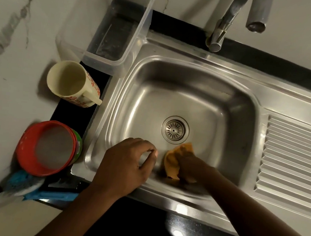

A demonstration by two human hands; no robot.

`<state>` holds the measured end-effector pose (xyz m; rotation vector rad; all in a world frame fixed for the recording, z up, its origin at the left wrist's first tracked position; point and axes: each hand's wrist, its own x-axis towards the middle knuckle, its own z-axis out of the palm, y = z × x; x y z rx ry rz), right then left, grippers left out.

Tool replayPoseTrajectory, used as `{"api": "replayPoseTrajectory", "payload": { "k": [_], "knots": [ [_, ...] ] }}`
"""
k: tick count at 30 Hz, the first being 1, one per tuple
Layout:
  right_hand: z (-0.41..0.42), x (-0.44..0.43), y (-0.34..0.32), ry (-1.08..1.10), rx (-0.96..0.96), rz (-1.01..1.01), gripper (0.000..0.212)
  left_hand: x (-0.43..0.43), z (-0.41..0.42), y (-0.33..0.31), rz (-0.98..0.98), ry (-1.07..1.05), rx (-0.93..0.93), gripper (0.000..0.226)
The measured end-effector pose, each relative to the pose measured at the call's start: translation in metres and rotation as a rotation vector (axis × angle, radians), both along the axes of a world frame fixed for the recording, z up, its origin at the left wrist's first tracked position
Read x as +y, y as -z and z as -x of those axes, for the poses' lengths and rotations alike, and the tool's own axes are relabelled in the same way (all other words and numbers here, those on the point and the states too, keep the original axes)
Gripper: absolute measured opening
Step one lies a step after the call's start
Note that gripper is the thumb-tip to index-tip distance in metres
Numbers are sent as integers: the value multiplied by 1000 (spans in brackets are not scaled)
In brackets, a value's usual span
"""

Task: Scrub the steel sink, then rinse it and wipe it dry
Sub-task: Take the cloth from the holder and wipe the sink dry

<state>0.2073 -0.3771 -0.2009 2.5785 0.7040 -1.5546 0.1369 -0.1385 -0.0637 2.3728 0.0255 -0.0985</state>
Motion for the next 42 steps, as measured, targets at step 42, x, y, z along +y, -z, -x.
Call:
{"api": "replayPoseTrajectory", "payload": {
  "k": [42],
  "knots": [
    [-29,-25,-2,611,-238,63,40,13,25,-8,11,-19,-58,15]
  ]
}}
